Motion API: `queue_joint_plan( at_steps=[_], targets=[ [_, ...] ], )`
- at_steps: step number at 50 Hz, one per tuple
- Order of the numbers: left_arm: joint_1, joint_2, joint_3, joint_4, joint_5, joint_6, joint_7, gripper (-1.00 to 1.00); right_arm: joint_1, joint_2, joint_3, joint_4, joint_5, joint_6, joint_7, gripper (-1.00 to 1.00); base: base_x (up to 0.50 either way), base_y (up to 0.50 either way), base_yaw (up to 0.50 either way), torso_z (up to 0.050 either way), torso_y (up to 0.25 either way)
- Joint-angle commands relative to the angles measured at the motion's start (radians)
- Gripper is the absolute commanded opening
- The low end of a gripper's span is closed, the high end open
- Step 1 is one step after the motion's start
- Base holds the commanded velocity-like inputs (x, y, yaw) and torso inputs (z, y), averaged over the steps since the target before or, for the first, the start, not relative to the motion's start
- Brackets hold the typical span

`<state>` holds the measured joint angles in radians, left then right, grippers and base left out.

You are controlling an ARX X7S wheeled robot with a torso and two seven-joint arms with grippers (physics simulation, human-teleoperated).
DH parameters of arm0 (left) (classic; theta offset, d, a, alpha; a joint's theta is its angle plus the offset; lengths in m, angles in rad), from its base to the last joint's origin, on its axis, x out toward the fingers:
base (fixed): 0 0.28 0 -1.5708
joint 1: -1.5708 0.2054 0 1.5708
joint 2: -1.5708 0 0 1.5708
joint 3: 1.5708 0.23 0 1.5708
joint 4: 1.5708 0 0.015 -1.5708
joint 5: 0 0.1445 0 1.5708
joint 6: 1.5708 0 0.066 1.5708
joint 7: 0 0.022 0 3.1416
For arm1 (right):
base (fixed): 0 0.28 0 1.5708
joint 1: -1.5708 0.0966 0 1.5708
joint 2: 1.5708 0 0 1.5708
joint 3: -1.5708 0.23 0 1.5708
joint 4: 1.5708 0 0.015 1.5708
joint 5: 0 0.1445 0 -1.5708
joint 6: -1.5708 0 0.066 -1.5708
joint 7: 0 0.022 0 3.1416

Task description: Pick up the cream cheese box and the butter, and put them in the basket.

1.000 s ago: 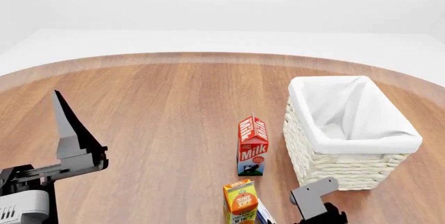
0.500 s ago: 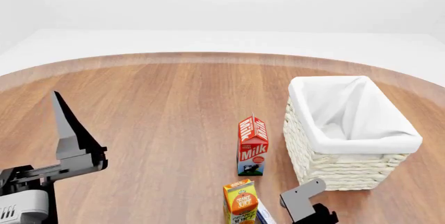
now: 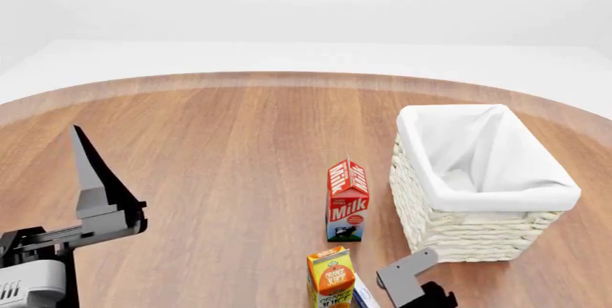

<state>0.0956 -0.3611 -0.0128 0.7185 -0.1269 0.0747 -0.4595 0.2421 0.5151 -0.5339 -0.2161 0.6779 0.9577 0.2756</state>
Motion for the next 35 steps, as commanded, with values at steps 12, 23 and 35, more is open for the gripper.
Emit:
queue_joint_plan(
  at_steps=[12, 23, 35],
  targets=[
    [0.007, 0.015, -0.02, -0.021, 0.019, 0.029, 0.018, 1.0, 0.017, -0.037, -0.02, 0.045, -0.047, -0.024, -0.047, 1.0, 0.0, 0.0, 0.0, 0.0, 0.0],
    [0.01, 0.012, -0.023, -0.021, 0.016, 0.031, 0.013, 1.0, 0.02, -0.045, -0.039, 0.071, -0.06, -0.036, -0.052, 1.0, 0.0, 0.0, 0.0, 0.0, 0.0],
    [0.012, 0.009, -0.02, -0.024, 0.016, 0.034, 0.01, 1.0, 0.019, -0.049, -0.054, 0.099, -0.073, -0.053, -0.06, 1.0, 0.0, 0.0, 0.0, 0.0, 0.0]
  ],
)
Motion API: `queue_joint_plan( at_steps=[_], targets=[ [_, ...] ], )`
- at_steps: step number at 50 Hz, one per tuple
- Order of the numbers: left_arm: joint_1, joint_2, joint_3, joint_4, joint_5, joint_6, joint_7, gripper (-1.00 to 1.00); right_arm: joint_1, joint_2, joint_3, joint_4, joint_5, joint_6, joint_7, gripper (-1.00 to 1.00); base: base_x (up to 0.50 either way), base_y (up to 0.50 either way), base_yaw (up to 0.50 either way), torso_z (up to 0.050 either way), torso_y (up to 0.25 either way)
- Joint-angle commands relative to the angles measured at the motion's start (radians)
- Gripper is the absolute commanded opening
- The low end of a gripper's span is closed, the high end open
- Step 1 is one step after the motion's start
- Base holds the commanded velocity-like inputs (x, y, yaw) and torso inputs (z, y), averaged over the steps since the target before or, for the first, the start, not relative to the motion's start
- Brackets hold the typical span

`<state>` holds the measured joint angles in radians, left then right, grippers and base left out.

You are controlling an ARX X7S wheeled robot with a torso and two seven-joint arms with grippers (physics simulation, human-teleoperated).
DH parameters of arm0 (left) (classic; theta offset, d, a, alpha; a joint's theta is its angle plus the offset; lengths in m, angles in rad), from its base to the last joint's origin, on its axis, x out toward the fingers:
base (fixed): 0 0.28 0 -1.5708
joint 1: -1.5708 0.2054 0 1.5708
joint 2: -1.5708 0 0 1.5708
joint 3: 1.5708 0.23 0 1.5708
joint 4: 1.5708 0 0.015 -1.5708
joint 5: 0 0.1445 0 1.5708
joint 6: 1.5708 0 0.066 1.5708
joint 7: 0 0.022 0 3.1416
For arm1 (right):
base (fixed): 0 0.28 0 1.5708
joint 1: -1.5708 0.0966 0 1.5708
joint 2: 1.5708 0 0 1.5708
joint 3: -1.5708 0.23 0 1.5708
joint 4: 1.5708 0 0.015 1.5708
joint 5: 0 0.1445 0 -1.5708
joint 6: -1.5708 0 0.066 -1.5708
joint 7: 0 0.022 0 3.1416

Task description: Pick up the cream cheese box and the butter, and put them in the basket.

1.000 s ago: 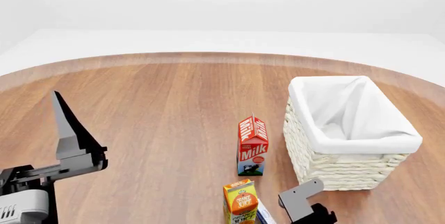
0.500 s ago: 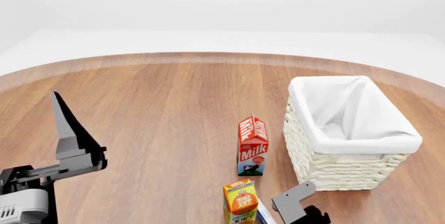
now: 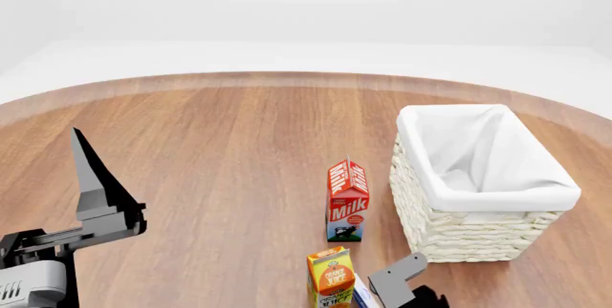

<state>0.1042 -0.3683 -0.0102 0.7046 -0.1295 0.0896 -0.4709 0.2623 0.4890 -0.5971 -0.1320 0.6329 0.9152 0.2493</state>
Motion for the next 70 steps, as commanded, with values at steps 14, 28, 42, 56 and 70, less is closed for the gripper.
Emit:
queue_joint_plan(
  at_steps=[14, 28, 42, 56, 70],
  targets=[
    [0.004, 0.013, -0.019, -0.014, 0.017, 0.02, 0.018, 1.0, -0.002, -0.022, 0.001, 0.034, -0.041, -0.03, -0.034, -1.0, 0.0, 0.0, 0.0, 0.0, 0.0],
    [0.003, 0.01, -0.017, -0.013, 0.016, 0.015, 0.012, 1.0, 0.017, 0.0, -0.086, 0.015, -0.126, -0.077, -0.049, -1.0, 0.0, 0.0, 0.0, 0.0, 0.0],
    [-0.001, 0.004, -0.017, -0.005, 0.011, 0.005, 0.008, 1.0, 0.017, 0.01, -0.052, -0.037, -0.101, -0.057, -0.023, -1.0, 0.0, 0.0, 0.0, 0.0, 0.0],
    [0.0, -0.001, -0.025, -0.001, 0.002, 0.006, 0.002, 1.0, -0.082, 0.11, 0.108, -0.455, 0.03, 0.108, 0.173, -1.0, 0.0, 0.0, 0.0, 0.0, 0.001],
    [0.007, -0.005, -0.025, 0.009, 0.003, 0.006, -0.003, 1.0, -0.127, 0.174, 0.242, -0.713, 0.137, 0.178, 0.279, -1.0, 0.0, 0.0, 0.0, 0.0, 0.001]
  ],
)
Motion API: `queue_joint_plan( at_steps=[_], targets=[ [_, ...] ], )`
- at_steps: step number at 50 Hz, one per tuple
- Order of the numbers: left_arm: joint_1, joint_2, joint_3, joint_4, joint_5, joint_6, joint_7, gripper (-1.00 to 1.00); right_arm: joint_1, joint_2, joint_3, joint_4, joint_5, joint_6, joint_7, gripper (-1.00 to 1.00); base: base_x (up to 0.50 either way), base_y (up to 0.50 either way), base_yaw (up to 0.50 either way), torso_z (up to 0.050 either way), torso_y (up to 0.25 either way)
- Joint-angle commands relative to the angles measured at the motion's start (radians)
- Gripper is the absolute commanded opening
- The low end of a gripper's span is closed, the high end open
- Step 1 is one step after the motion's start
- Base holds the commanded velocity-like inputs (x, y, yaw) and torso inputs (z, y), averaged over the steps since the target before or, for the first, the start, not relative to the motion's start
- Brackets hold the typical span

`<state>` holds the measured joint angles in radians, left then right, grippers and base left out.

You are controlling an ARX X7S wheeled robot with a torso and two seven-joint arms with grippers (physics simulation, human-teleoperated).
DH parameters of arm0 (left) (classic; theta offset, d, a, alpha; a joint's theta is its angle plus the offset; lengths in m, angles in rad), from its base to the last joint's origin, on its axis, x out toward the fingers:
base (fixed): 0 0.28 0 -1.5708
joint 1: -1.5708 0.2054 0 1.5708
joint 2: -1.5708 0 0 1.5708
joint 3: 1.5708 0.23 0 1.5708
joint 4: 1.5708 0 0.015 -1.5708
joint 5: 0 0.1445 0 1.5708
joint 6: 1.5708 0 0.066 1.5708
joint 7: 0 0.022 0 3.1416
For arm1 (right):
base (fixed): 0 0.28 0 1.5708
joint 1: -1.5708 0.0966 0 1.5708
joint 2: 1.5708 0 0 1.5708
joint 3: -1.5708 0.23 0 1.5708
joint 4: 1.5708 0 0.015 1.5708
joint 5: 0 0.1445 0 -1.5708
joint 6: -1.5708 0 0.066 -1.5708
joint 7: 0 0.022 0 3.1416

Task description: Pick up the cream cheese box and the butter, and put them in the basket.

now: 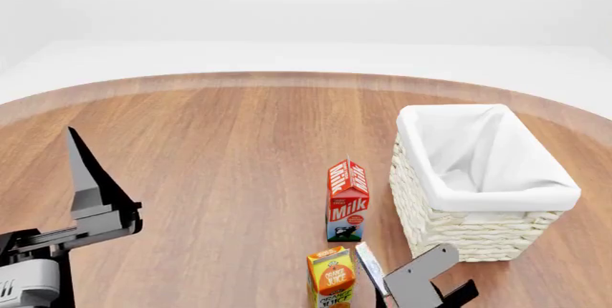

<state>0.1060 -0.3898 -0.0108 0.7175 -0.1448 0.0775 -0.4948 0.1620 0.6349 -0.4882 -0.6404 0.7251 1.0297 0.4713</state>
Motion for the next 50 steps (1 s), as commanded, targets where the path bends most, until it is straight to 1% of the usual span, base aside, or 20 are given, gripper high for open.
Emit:
queue_joint_plan(
  at_steps=[1, 8, 11, 15, 20, 22, 23, 25, 27, 28, 31, 36, 38, 41, 44, 46, 50],
  targets=[
    [0.005, 0.016, -0.025, -0.003, 0.018, 0.018, 0.02, 1.0, -0.027, 0.029, 0.133, -0.205, 0.046, 0.064, 0.057, -1.0, 0.0, 0.0, 0.0, 0.0, 0.0],
    [0.006, 0.014, -0.024, 0.001, 0.019, 0.015, 0.018, 1.0, -0.024, 0.046, 0.205, -0.273, 0.101, 0.088, 0.099, -1.0, 0.0, 0.0, 0.0, 0.0, 0.0],
    [0.007, 0.013, -0.025, 0.0, 0.017, 0.016, 0.017, 1.0, -0.02, 0.055, 0.256, -0.305, 0.137, 0.101, 0.126, -1.0, 0.0, 0.0, 0.0, 0.0, 0.0],
    [0.008, 0.013, -0.023, -0.001, 0.02, 0.018, 0.016, 1.0, -0.011, 0.073, 0.355, -0.36, 0.228, 0.124, 0.173, -1.0, 0.0, 0.0, 0.0, 0.0, 0.0],
    [0.008, 0.012, -0.022, 0.001, 0.02, 0.018, 0.015, 1.0, 0.015, 0.101, 0.44, -0.398, 0.33, 0.135, 0.233, -1.0, 0.0, 0.0, 0.0, 0.0, 0.0],
    [0.008, 0.011, -0.022, 0.001, 0.02, 0.018, 0.014, 1.0, 0.037, 0.138, 0.438, -0.404, 0.379, 0.103, 0.282, -1.0, 0.0, 0.0, 0.0, 0.0, 0.005],
    [0.008, 0.011, -0.022, 0.0, 0.02, 0.019, 0.014, 1.0, 0.066, 0.181, 0.444, -0.406, 0.438, 0.068, 0.329, -1.0, 0.0, 0.0, 0.0, 0.0, 0.0],
    [0.008, 0.01, -0.022, 0.001, 0.02, 0.019, 0.013, 1.0, 0.093, 0.229, 0.452, -0.404, 0.509, 0.032, 0.386, -1.0, 0.0, 0.0, 0.0, 0.0, 0.0],
    [0.008, 0.009, -0.024, 0.004, 0.017, 0.017, 0.012, 1.0, 0.131, 0.282, 0.469, -0.405, 0.577, 0.001, 0.432, -1.0, 0.0, 0.0, 0.0, 0.0, 0.0],
    [0.008, 0.009, -0.024, 0.005, 0.017, 0.016, 0.012, 1.0, 0.135, 0.291, 0.46, -0.405, 0.583, -0.009, 0.441, -1.0, 0.0, 0.0, 0.0, 0.0, 0.0],
    [0.006, 0.007, -0.024, 0.007, 0.015, 0.013, 0.012, 1.0, 0.193, 0.355, 0.51, -0.392, 0.672, -0.031, 0.491, -1.0, 0.0, 0.0, 0.0, 0.0, 0.0],
    [0.005, 0.005, -0.024, 0.008, 0.014, 0.011, 0.011, 1.0, 0.252, 0.414, 0.553, -0.361, 0.735, -0.045, 0.513, -1.0, 0.0, 0.0, 0.0, 0.0, 0.0],
    [0.004, 0.005, -0.023, 0.01, 0.013, 0.008, 0.01, 1.0, 0.304, 0.441, 0.556, -0.346, 0.793, -0.05, 0.528, -1.0, 0.0, 0.0, 0.0, 0.0, 0.0],
    [0.003, 0.003, -0.022, 0.013, 0.013, 0.006, 0.009, 1.0, 0.35, 0.454, 0.564, -0.306, 0.841, -0.065, 0.527, -1.0, 0.0, 0.0, 0.0, 0.0, 0.0],
    [0.001, 0.002, -0.021, 0.017, 0.011, 0.001, 0.008, 1.0, 0.43, 0.467, 0.55, -0.249, 0.862, -0.06, 0.514, -1.0, 0.0, 0.0, 0.0, 0.0, 0.0],
    [0.001, 0.003, -0.019, 0.017, 0.012, 0.001, 0.008, 1.0, 0.478, 0.459, 0.532, -0.208, 0.855, -0.054, 0.465, -1.0, 0.0, 0.0, 0.0, 0.0, 0.005],
    [0.0, 0.003, -0.014, 0.017, 0.016, 0.0, 0.007, 1.0, 0.54, 0.455, 0.505, -0.155, 0.848, -0.039, 0.437, -1.0, 0.0, 0.0, 0.0, 0.0, 0.0]
  ],
)
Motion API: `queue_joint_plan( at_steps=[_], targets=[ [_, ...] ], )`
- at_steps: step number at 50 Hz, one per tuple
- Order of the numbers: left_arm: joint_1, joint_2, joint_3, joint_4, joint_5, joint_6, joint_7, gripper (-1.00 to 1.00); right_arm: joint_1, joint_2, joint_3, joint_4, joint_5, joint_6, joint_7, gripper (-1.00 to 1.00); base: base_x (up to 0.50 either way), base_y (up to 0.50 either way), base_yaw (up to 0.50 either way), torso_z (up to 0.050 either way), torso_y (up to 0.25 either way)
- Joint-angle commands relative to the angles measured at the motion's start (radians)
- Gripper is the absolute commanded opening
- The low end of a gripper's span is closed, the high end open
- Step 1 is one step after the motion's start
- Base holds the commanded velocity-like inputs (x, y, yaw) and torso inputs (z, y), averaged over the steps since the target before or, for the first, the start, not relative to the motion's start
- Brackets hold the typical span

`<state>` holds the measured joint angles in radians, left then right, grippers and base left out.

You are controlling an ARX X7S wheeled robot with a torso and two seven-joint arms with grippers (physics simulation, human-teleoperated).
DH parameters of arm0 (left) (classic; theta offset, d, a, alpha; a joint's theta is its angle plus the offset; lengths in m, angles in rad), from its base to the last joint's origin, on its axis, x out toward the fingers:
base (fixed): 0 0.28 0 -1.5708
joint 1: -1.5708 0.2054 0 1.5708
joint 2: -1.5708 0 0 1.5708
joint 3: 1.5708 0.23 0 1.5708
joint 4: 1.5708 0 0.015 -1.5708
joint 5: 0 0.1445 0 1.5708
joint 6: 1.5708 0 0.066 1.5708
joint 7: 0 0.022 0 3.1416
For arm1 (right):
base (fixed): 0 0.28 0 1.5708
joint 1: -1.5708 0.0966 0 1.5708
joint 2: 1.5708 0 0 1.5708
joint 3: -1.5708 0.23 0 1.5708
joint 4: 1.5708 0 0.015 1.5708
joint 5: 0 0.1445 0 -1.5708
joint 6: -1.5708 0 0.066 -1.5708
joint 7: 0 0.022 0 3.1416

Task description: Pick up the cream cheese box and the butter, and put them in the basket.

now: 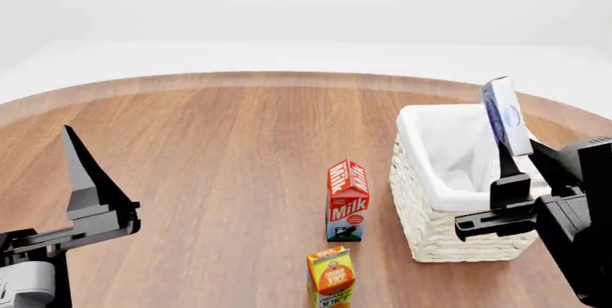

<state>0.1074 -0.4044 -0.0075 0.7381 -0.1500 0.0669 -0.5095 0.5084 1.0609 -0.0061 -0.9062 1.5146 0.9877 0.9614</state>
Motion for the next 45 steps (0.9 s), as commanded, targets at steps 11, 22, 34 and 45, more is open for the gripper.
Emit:
queue_joint_plan(
  at_steps=[11, 22, 34, 45],
  targets=[
    [-0.004, 0.017, -0.009, -0.014, 0.027, 0.016, 0.021, 1.0, 0.399, -0.001, -0.084, 0.295, 0.021, 0.081, -0.122, -1.0, 0.0, 0.0, 0.0, 0.0, 0.0],
    [-0.004, 0.016, 0.002, -0.018, 0.032, 0.019, 0.022, 1.0, 0.55, -0.05, -0.181, 0.453, -0.045, 0.146, -0.221, -1.0, 0.0, 0.0, 0.0, 0.0, 0.001],
    [-0.004, 0.013, 0.006, -0.018, 0.03, 0.016, 0.02, 1.0, 0.691, -0.132, -0.328, 0.639, -0.186, 0.201, -0.381, -1.0, 0.0, 0.0, 0.0, 0.0, 0.001],
    [-0.004, 0.012, 0.013, -0.02, 0.031, 0.016, 0.018, 1.0, 0.635, -0.218, -0.354, 0.841, -0.173, 0.169, -0.444, -1.0, 0.0, 0.0, 0.0, 0.0, 0.0]
  ],
)
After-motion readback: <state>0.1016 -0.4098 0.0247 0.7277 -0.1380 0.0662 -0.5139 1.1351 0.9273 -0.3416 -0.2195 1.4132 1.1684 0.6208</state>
